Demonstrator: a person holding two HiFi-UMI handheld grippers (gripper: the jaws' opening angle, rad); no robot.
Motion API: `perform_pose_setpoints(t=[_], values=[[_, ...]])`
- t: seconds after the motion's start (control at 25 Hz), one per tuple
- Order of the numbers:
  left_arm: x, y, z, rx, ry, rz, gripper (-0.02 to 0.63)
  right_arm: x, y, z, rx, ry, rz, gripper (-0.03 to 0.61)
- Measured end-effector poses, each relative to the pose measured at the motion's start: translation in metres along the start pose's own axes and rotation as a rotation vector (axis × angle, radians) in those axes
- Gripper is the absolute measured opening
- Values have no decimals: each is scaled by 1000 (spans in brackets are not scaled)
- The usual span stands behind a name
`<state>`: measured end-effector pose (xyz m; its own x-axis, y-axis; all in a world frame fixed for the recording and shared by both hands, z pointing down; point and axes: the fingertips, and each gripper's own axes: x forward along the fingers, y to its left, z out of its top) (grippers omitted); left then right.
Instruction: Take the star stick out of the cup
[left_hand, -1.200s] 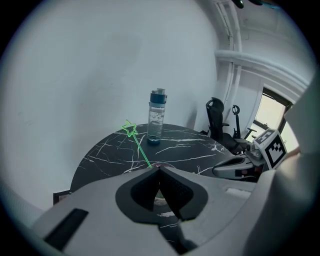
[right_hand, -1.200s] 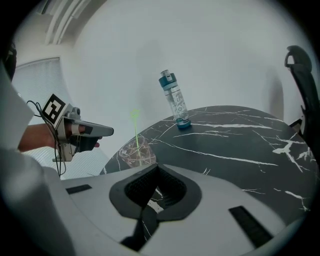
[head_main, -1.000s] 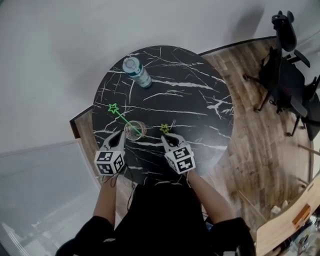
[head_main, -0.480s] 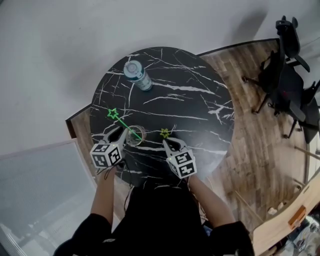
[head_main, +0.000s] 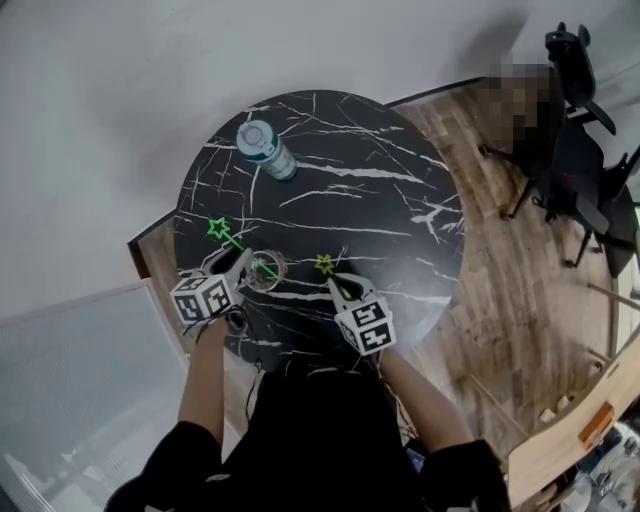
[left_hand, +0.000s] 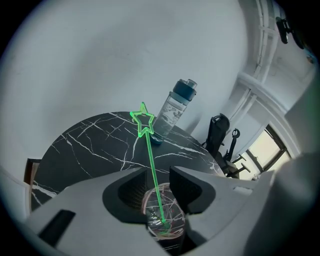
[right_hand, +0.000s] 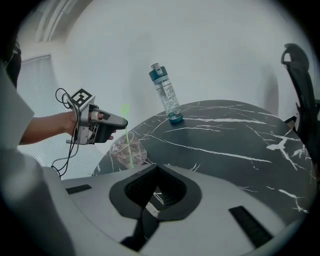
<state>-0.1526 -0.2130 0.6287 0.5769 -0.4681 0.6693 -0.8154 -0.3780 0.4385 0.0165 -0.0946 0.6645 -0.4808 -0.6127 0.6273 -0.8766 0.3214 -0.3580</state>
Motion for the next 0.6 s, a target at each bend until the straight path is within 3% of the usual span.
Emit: perform_pose_setpoints(t=[0.08,0.24,0.6], values=[[1,1,0,4,-4,13,124,-1,-2,-1,2,-1,-2,-3],[3,4,1,1,-19,24,25,-4,-2,-1,3,0,0,-3],[-7,-8,13,56,-62,9,14,-11,-1,-3,-6,-1,8,-3]])
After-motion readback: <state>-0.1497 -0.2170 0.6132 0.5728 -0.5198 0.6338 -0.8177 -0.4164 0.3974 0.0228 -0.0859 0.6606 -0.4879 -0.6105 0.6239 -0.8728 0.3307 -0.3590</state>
